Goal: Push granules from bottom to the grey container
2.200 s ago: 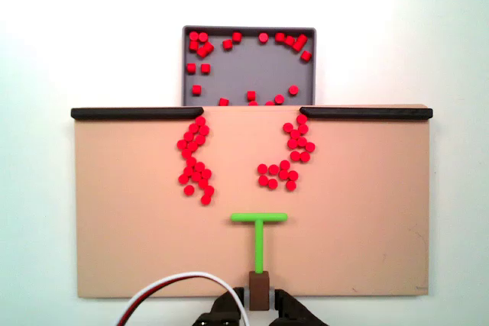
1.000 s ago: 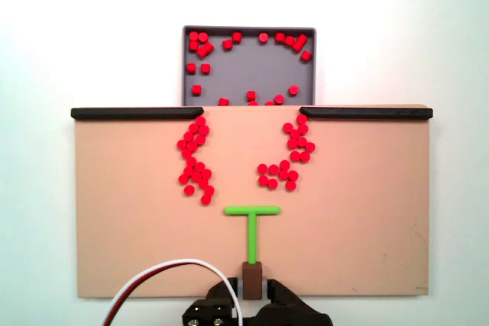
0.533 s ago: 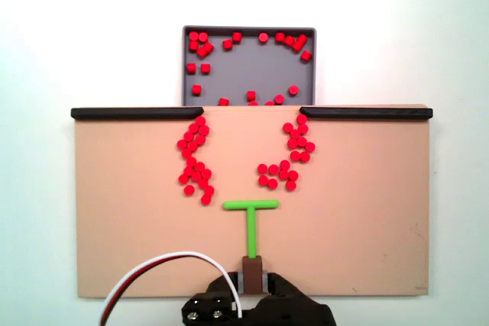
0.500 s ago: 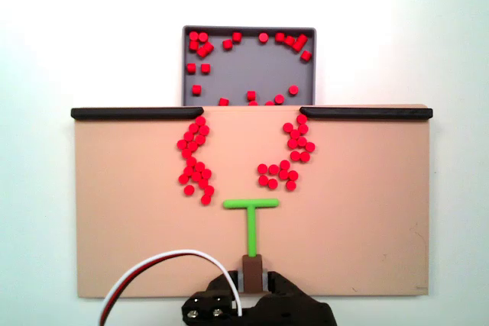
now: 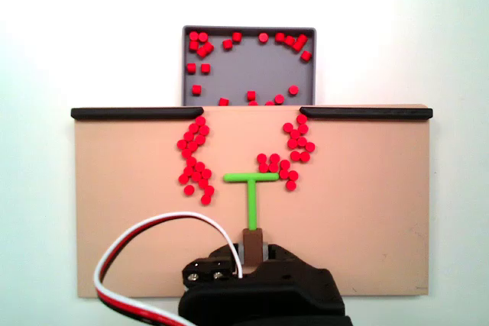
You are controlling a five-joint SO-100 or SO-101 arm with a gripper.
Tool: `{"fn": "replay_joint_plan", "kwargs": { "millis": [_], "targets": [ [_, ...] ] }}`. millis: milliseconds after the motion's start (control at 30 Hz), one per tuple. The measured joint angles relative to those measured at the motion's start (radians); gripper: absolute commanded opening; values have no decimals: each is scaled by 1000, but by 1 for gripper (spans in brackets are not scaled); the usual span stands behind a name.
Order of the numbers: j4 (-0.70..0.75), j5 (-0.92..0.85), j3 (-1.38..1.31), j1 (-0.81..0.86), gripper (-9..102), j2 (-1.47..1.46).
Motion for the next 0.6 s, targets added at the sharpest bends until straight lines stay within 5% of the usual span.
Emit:
{"fn": "replay_joint_plan", "kwargs": {
  "millis": [600],
  "targets": [
    [0,18,-341,20,0,-284]
  ]
}}
